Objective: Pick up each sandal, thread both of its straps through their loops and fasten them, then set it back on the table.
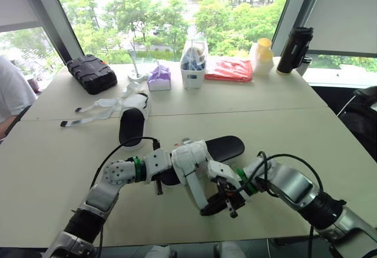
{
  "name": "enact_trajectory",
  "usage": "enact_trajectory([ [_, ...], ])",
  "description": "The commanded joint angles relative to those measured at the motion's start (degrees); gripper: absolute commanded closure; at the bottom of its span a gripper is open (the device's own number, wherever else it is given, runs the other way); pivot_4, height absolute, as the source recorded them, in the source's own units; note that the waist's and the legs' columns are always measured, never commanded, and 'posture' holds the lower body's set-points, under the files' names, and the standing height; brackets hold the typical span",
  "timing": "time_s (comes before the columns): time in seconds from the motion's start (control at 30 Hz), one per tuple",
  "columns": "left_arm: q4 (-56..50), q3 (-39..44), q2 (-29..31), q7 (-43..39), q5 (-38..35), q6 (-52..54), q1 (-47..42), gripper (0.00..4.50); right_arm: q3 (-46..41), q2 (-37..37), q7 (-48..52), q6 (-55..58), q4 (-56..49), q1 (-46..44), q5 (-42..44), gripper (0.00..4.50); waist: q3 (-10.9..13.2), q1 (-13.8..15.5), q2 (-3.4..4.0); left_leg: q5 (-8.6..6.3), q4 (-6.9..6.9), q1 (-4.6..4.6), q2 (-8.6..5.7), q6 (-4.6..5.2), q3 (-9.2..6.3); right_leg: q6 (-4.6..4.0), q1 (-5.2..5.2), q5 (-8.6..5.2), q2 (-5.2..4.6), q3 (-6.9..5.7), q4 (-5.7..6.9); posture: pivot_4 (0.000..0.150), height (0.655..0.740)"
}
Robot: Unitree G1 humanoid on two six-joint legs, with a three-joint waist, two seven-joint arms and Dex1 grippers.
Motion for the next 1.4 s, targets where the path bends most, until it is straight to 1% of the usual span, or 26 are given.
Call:
enact_trajectory([
  [0.03,2.6,-3.3,1.2,-1.4,2.7,3.2,2.8,4.5,3.9,-3.2,2.6,0.5,-3.5,3.0,-0.8,4.47,0.0,0.0,0.0,-0.01,0.0,0.0,-0.02,0.02,0.0,0.01,0.0,-0.01,-0.03,0.0,0.0,0.15,0.74],
  [0.13,2.3,-3.4,1.3,-1.4,2.6,3.4,3.1,4.5,3.6,-4.4,2.8,0.3,-5.2,3.7,-0.5,4.47,0.0,0.1,-0.02,-0.06,-0.01,-0.03,-0.11,0.09,0.0,0.08,0.02,-0.06,-0.12,0.0,-0.05,0.15,0.74],
  [0.23,2.2,-4.0,1.8,-1.9,3.1,3.4,3.3,4.5,3.0,-5.9,3.1,-1.4,-7.9,4.4,-0.9,4.47,0.0,0.2,-0.03,-0.17,0.0,-0.04,-0.18,0.18,-0.01,-0.03,0.06,0.01,-0.17,0.01,-0.15,0.15,0.74],
  [0.33,3.0,-4.7,2.0,-2.1,3.9,2.8,2.8,4.5,1.5,-6.3,3.3,-2.4,-8.8,3.4,-0.6,4.47,0.0,0.2,0.0,-0.31,-0.01,-0.04,-0.21,0.3,-0.04,-0.02,0.17,0.0,-0.18,0.0,-0.38,0.15,0.74],
  [0.5,5.2,-5.9,2.3,-2.3,5.5,0.7,1.8,4.5,-5.7,-5.3,4.0,2.2,-10.2,-2.2,5.6,4.47,0.0,0.2,-0.01,-0.4,0.0,-0.03,-0.21,0.41,-0.04,-0.01,0.4,0.02,-0.19,-0.06,-0.84,0.15,0.74],
  [0.6,7.4,-6.8,1.9,-2.2,6.7,-1.1,1.0,4.5,-11.5,-4.2,5.9,5.2,-8.5,-9.4,11.1,4.47,0.0,0.1,0.09,-0.39,0.01,0.0,-0.19,0.39,-0.04,0.01,0.44,0.05,-0.19,-0.08,-0.82,0.15,0.74],
  [0.67,8.6,-7.7,1.9,-2.3,7.6,-2.6,0.6,4.5,-13.2,-3.2,6.6,6.1,-6.0,-13.2,12.7,4.47,0.0,0.2,0.08,-0.38,0.03,0.05,-0.16,0.36,-0.04,-0.03,0.48,0.11,-0.16,-0.08,-0.81,0.15,0.74],
  [0.77,10.3,-8.0,1.5,-1.9,7.9,-3.7,0.1,4.5,-13.7,-1.3,7.1,6.1,-1.4,-17.8,13.0,4.47,0.0,0.2,0.01,-0.37,0.06,0.08,-0.12,0.35,-0.17,0.13,0.6,0.02,-0.13,-0.24,-0.84,0.15,0.74],
  [0.8,10.7,-8.2,1.6,-1.9,8.1,-4.1,0.0,4.5,-13.6,-0.1,7.0,5.5,1.1,-19.7,12.5,4.47,0.0,0.2,0.07,-0.37,0.07,0.07,-0.13,0.36,-0.14,-0.02,0.58,0.13,-0.15,-0.22,-0.84,0.15,0.74],
  [0.9,11.7,-8.5,1.6,-1.6,8.6,-5.1,-0.4,4.5,-11.3,3.4,6.3,0.9,8.7,-23.4,8.2,4.47,0.0,0.2,0.11,-0.36,0.1,0.03,-0.2,0.35,-0.11,-0.03,0.53,0.2,-0.19,-0.17,-0.82,0.15,0.74],
  [1.13,11.8,-8.2,2.2,-1.4,8.6,-5.7,-0.1,4.5,-6.5,10.1,5.8,-6.5,21.6,-25.0,0.7,4.47,-0.1,0.1,0.2,-0.33,0.13,0.13,-0.2,0.31,-0.12,-0.05,0.58,0.25,-0.17,-0.18,-0.76,0.15,0.74],
  [1.23,11.3,-8.2,2.6,-1.2,8.7,-5.6,0.4,4.5,-6.1,12.9,4.8,-9.0,27.0,-26.0,-2.2,4.47,-0.2,0.0,0.34,-0.31,0.13,0.19,-0.19,0.28,-0.12,-0.09,0.59,0.27,-0.14,-0.17,-0.69,0.15,0.74],
  [1.37,10.8,-8.1,2.9,-0.9,8.6,-5.3,0.6,4.5,-6.4,15.5,4.1,-11.5,31.6,-26.9,-4.9,4.47,-0.3,-0.1,0.41,-0.3,0.13,0.29,-0.16,0.26,-0.12,-0.11,0.62,0.28,-0.1,-0.16,-0.62,0.15,0.74],
  [1.4,10.6,-8.2,2.9,-0.8,8.7,-5.3,0.8,4.5,-6.3,16.2,3.5,-12.4,33.1,-27.1,-5.8,4.16,-0.3,-0.1,0.43,-0.3,0.12,0.32,-0.16,0.26,-0.12,-0.11,0.64,0.29,-0.1,-0.15,-0.62,0.15,0.74],
])
